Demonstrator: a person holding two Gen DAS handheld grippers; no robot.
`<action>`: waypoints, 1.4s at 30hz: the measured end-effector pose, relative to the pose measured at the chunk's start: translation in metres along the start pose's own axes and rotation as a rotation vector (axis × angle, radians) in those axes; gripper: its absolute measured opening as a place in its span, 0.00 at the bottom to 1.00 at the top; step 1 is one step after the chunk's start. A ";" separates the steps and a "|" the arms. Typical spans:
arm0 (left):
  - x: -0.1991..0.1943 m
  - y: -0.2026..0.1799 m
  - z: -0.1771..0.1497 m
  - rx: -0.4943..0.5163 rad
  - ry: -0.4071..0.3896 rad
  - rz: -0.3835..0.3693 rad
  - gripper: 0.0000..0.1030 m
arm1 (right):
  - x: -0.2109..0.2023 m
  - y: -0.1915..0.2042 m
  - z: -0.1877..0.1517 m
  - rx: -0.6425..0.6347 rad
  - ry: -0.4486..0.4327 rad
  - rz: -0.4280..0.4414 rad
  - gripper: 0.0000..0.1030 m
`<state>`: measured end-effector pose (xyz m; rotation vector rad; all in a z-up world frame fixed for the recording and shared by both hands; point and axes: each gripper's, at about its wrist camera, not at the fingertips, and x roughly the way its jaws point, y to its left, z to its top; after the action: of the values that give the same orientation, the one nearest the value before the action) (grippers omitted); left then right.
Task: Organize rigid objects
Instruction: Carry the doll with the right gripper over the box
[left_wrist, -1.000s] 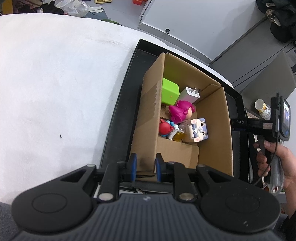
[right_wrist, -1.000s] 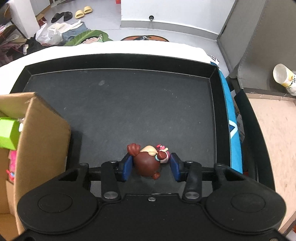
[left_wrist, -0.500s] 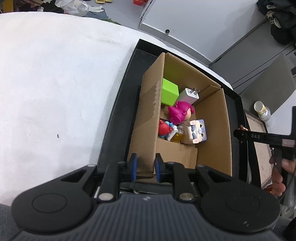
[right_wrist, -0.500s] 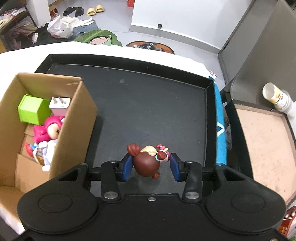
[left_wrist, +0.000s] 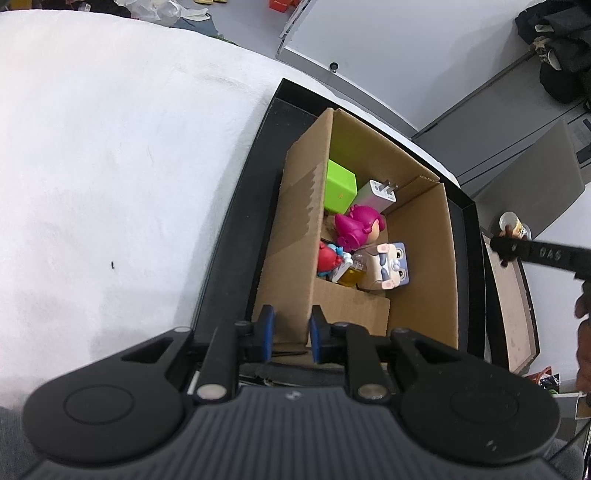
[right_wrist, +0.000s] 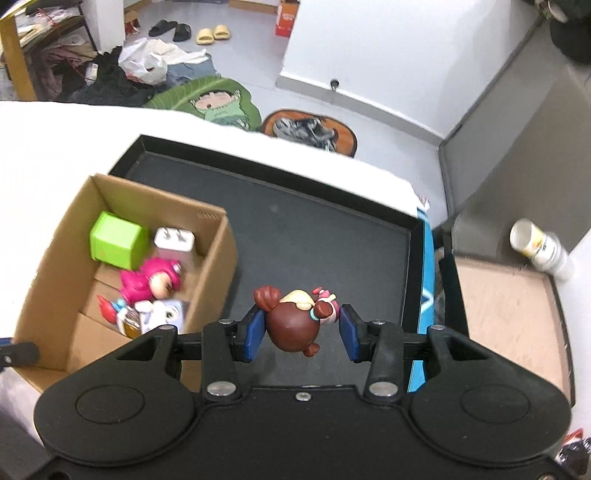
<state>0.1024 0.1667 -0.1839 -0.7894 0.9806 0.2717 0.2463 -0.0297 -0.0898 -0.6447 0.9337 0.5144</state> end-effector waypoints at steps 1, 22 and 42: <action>0.000 0.000 0.000 0.001 0.000 0.000 0.18 | -0.003 0.003 0.003 -0.007 -0.008 0.001 0.41; -0.002 0.003 0.000 0.003 0.002 -0.015 0.18 | -0.008 0.070 0.037 -0.109 -0.028 0.080 0.41; 0.000 0.008 0.001 0.012 0.007 -0.060 0.19 | 0.045 0.113 0.026 -0.221 0.064 -0.005 0.41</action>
<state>0.0992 0.1733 -0.1874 -0.8077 0.9624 0.2118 0.2093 0.0731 -0.1484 -0.8672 0.9422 0.6003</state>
